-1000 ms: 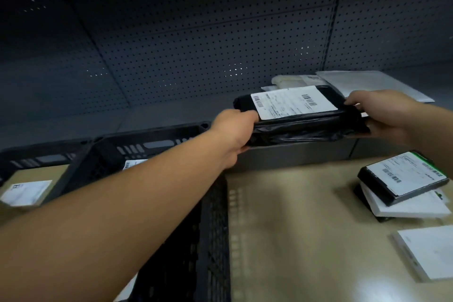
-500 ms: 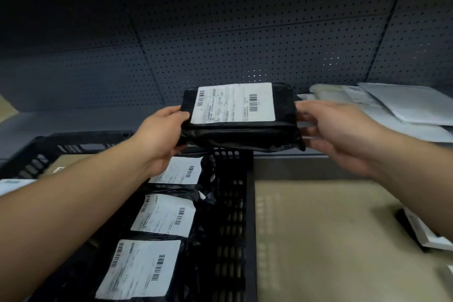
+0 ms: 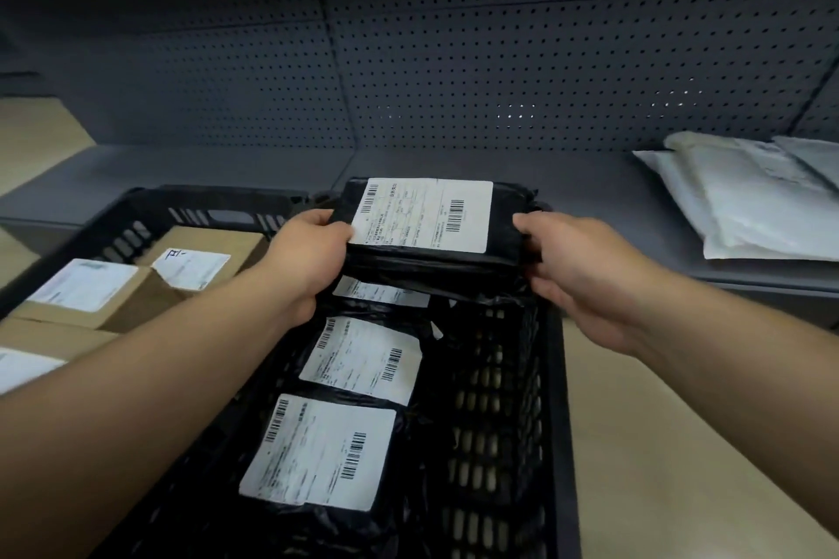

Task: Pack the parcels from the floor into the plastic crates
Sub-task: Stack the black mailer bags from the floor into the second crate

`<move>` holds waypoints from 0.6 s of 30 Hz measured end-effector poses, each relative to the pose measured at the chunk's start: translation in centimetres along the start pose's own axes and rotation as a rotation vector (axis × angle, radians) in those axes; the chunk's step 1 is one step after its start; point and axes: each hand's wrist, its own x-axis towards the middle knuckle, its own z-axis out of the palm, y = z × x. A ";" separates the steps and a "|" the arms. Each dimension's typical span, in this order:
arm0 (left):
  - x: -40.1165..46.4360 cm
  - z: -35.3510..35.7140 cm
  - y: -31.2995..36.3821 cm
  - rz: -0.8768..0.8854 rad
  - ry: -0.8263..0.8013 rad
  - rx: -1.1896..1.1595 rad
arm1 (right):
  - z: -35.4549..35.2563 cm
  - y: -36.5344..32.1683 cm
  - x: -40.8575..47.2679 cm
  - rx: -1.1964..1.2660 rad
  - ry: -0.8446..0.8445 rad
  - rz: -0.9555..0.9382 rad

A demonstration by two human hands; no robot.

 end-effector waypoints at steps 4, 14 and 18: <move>1.9 -0.7 -1.6 0.011 0.051 0.082 | 2.1 0.3 1.1 -0.043 -0.010 0.068; 4.1 -1.2 -5.2 0.123 0.114 0.468 | 6.4 3.3 4.5 -0.075 -0.010 0.230; 3.9 -1.1 -6.3 0.207 0.046 0.623 | 7.1 3.7 5.2 -0.151 -0.008 0.226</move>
